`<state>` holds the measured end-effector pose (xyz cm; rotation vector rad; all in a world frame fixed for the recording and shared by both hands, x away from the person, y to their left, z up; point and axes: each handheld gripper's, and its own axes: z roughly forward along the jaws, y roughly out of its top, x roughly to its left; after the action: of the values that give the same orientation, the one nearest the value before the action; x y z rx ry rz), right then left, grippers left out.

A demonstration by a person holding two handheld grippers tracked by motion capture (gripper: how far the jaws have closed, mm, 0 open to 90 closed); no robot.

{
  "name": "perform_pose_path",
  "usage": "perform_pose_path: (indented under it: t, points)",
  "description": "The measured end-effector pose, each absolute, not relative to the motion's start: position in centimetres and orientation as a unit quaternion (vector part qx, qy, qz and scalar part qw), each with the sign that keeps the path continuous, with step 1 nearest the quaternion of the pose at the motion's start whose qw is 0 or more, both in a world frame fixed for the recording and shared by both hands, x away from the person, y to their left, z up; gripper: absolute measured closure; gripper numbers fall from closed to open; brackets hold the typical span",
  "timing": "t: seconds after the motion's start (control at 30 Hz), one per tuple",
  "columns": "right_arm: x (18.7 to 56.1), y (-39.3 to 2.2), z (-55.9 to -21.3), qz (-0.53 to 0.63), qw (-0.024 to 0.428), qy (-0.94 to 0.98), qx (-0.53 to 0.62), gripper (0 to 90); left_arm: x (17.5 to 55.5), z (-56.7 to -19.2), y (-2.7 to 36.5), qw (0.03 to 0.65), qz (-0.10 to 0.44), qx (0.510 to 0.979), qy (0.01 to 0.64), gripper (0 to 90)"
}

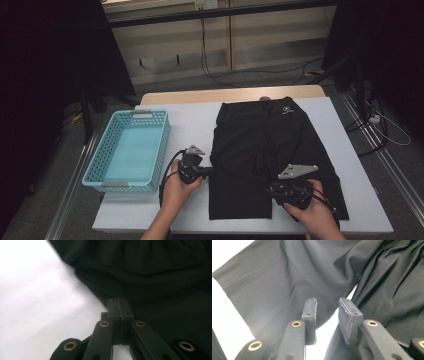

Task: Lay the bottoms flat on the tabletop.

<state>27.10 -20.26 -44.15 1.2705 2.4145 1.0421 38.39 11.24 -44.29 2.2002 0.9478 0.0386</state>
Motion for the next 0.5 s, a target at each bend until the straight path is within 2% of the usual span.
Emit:
perform_pose_path:
  t: [0.37, 0.47, 0.5]
  points:
    - [27.0, -19.1, -44.8, 0.351, 0.089, 0.829, 0.427, 68.4, 38.7, -44.3, 12.0, 0.376, 0.011, 0.852, 0.365, 90.0]
    - [27.2, -18.6, -44.9, 0.343, 0.096, 0.830, 0.430, 71.4, 38.8, -44.4, 12.0, 0.379, 0.012, 0.851, 0.364, 90.0]
    - [27.2, -18.5, -44.9, 0.344, 0.097, 0.829, 0.430, 75.1, 38.8, -44.4, 12.0, 0.378, 0.011, 0.851, 0.365, 90.0]
